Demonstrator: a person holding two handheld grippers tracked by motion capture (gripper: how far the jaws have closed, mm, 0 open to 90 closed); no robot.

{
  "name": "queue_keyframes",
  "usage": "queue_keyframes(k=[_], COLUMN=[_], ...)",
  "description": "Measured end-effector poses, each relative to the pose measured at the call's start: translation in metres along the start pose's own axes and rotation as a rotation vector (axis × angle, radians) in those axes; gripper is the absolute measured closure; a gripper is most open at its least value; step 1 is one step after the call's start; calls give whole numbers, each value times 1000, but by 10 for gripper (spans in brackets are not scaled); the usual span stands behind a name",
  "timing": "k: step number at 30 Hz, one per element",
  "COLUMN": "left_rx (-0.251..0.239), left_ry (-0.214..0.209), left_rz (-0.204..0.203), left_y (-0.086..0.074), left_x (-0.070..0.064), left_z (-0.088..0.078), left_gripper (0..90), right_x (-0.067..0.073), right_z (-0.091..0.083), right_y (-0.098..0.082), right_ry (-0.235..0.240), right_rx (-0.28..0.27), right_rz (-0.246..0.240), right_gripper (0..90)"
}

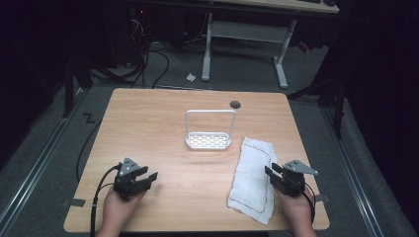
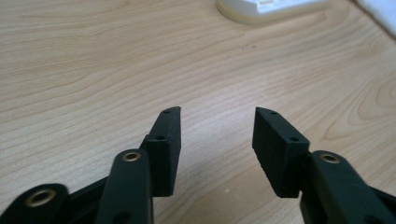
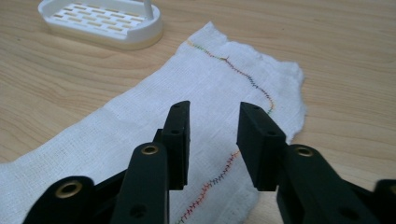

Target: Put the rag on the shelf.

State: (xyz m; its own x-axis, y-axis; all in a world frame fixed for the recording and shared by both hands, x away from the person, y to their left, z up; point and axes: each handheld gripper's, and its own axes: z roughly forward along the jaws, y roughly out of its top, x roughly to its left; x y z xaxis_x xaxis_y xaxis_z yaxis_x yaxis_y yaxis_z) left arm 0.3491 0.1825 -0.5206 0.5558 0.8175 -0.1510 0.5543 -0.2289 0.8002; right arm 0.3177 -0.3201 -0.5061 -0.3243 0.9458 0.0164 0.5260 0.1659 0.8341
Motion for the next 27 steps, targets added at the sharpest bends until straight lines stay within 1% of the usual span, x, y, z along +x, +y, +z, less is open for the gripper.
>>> queue_keyframes(k=[1,2,3,4,5,6,7,8,10,11,12,13,14,15,17,18,19,21,22,23,25,27], left_rx=[0,-5,-9,-8,-8,-2,-4,-12,-13,-12,-11,-13,-15,-17,-24,-22,-17,-14,-17,-17,-22,-22], left_ry=[0,-14,-25,3,3,16,13,4,6,7,9,21,26,24,18,15,10,5,2,2,-3,-13], left_rz=[0,-26,-49,-36,-36,-27,-31,-48,-49,-47,-45,-39,-35,-31,-29,-24,-22,-24,-28,-28,-33,-40], left_y=[0,-1,-1,-2,-2,-2,-1,-1,-1,-1,-1,-1,-1,0,1,1,1,0,0,0,0,0], left_x=[0,2,4,3,3,2,2,3,3,3,2,2,1,1,-1,-1,-1,0,0,0,2,2], left_z=[0,0,0,0,0,0,1,1,1,1,1,2,1,1,1,1,2,2,0,0,-3,-3], left_gripper=[555,555,559,564,564,562,562,561,567,567,571,573,595,624,662,689,689,697,701,698,682,658], right_x=[0,-1,-1,0,0,2,2,2,2,3,3,3,1,0,-7,-16,-16,-23,-28,-28,-25,-21], right_z=[0,0,3,4,4,7,7,10,11,14,17,21,27,32,44,57,57,68,73,73,71,65], right_y=[0,-1,-6,-7,-7,-8,-8,-8,-8,-7,-5,-1,5,10,20,26,26,28,26,26,25,18], right_ry=[0,4,12,17,17,26,26,48,56,66,77,84,76,63,56,30,30,-2,12,12,6,34], right_rx=[0,-1,34,46,46,63,63,73,76,78,85,92,105,123,153,176,176,206,210,210,209,188], right_rz=[0,1,2,-2,-2,-8,-8,-1,-5,-6,-4,-3,-10,-2,0,27,27,34,48,48,31,34], right_gripper=[666,668,669,669,669,668,668,669,675,691,742,842,900,900,900,900,900,900,900,900,900,900])
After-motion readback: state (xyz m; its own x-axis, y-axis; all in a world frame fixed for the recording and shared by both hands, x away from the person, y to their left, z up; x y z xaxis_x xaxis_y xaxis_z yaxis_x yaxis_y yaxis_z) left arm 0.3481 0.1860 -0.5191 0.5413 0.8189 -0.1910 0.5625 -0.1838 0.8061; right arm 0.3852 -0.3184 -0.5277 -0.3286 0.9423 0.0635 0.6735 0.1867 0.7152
